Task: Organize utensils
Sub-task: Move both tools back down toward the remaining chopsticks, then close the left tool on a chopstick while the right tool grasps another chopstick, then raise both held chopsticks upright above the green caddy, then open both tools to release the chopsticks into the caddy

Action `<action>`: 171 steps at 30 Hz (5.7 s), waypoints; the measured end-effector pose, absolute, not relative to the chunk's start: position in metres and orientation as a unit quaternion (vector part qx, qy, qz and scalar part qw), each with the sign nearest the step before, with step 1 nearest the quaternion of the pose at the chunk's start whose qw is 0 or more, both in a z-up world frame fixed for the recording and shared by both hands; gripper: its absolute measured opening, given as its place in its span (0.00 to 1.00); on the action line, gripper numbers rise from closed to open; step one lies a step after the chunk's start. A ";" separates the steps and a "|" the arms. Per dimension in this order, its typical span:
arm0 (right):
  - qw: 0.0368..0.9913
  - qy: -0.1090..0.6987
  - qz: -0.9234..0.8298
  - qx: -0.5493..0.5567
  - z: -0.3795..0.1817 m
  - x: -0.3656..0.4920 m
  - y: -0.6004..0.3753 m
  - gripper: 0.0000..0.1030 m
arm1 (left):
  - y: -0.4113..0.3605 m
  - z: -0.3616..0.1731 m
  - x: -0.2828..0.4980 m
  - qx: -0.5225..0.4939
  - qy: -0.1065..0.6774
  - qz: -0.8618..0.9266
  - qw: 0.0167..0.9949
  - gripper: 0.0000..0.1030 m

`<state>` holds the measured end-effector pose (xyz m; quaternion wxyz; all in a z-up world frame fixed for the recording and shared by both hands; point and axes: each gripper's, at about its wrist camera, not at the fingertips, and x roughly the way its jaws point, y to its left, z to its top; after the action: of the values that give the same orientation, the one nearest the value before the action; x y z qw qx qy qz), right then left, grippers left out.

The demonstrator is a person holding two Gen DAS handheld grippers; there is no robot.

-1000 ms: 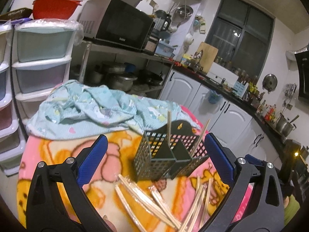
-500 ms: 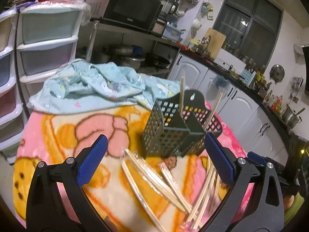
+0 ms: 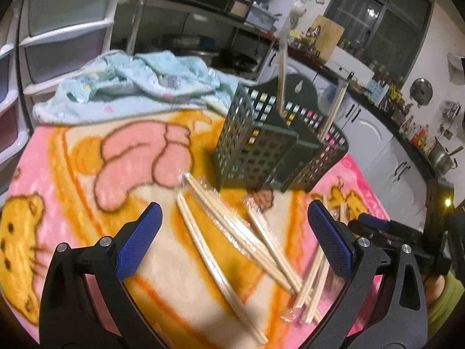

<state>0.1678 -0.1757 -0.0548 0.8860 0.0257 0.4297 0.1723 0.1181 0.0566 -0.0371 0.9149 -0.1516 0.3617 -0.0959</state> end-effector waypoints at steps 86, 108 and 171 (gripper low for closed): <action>0.885 0.355 0.283 0.103 0.033 0.162 -0.161 0.07 | 0.056 0.010 0.136 -0.164 0.341 -0.173 0.909 0.03; 0.915 0.265 0.297 0.073 0.089 0.147 -0.152 0.06 | 0.026 0.082 0.135 -0.135 0.257 -0.216 0.932 0.03; 0.965 0.158 0.202 0.046 0.129 0.232 -0.158 0.06 | 0.029 0.101 0.217 -0.084 0.132 -0.121 0.980 0.04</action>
<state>0.2324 -0.1581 0.1292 0.9654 0.0463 0.1581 0.2023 0.2167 0.0292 0.1008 0.9803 -0.0837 0.1319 -0.1212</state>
